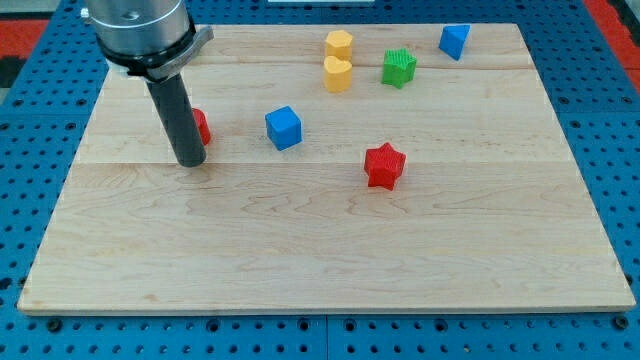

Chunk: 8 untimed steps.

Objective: Move the red circle to the horizontal left side of the blue cube

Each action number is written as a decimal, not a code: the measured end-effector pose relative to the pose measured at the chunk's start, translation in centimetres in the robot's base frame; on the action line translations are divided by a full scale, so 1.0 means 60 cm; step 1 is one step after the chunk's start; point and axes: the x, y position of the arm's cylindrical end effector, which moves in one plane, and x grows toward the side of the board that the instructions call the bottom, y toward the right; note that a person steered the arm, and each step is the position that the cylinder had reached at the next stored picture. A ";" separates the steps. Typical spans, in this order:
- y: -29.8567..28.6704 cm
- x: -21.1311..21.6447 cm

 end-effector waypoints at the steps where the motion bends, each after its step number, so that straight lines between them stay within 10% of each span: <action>1: -0.013 -0.074; 4: 0.017 -0.216; 8: -0.054 -0.155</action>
